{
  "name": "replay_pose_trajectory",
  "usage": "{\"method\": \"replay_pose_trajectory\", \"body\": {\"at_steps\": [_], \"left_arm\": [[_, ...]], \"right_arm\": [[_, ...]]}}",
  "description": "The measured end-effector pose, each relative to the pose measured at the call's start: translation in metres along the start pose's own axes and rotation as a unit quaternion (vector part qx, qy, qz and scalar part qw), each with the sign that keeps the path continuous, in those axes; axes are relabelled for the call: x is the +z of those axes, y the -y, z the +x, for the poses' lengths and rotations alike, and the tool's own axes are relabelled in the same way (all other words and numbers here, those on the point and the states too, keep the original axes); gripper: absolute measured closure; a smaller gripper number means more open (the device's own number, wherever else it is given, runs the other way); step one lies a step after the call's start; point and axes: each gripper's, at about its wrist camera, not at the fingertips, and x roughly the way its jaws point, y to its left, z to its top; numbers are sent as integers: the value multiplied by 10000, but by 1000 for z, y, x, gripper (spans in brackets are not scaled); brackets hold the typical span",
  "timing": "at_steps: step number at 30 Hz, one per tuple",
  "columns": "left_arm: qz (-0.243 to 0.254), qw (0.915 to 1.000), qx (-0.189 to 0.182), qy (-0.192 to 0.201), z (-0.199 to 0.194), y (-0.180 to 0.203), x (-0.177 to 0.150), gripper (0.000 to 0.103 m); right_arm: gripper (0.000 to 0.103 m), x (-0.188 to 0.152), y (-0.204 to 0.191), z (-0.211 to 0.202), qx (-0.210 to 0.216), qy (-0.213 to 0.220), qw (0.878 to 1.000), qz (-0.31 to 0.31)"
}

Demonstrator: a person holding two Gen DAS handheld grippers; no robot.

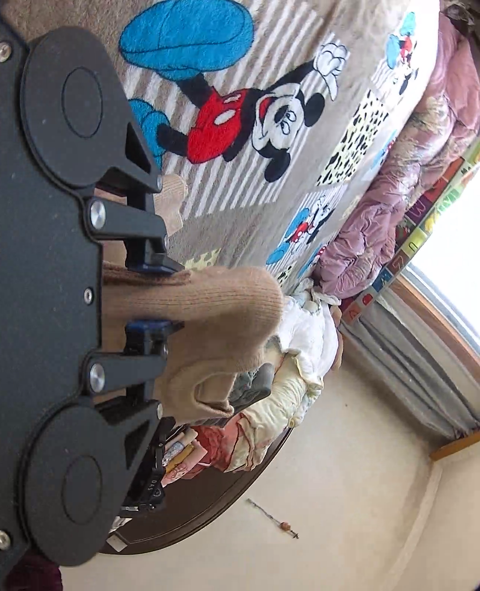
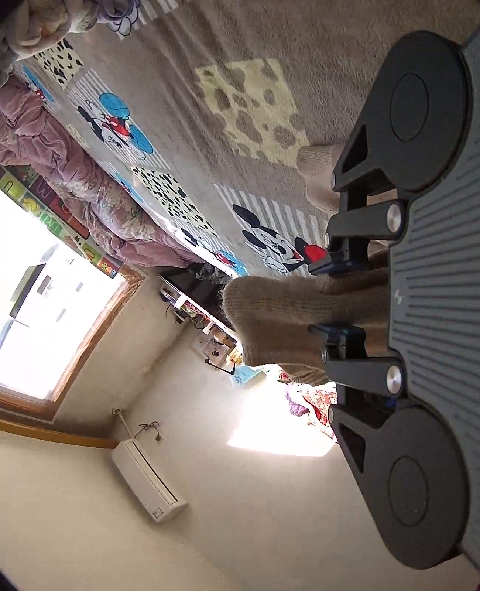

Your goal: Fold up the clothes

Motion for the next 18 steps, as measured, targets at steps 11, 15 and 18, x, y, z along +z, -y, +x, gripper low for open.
{"method": "replay_pose_trajectory", "body": {"at_steps": [11, 15, 18], "left_arm": [[-1079, 9937, 216, -230, 31, -63, -12, 83], [-1151, 9921, 351, -347, 37, -71, -12, 81], [-851, 9938, 648, -303, 34, -63, -8, 75]], "right_arm": [[75, -6, 89, 59, -592, -331, 9932, 951], [77, -13, 99, 68, -735, -429, 9911, 1021], [73, -14, 86, 67, -933, -295, 9923, 753]]}}
